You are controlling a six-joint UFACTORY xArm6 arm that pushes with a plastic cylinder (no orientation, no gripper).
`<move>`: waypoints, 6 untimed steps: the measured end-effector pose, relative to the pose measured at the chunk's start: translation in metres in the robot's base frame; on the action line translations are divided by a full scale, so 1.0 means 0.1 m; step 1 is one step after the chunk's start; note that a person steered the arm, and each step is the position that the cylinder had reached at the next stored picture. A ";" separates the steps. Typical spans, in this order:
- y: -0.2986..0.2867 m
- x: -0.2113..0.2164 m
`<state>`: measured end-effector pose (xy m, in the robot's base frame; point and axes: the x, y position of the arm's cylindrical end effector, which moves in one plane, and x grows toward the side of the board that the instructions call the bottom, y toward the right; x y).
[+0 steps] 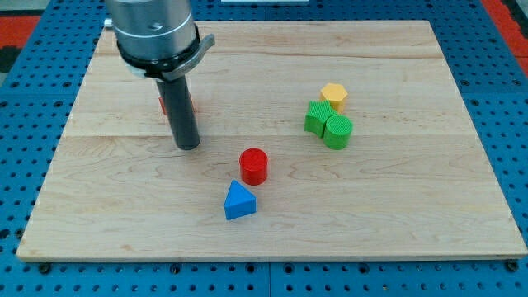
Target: Move the blue cube to the top center
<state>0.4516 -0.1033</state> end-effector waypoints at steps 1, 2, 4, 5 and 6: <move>0.33 -0.31; 0.34 0.04; -0.29 -0.03; 0.01 -0.23; 0.29 -0.58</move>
<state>0.3934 -0.0746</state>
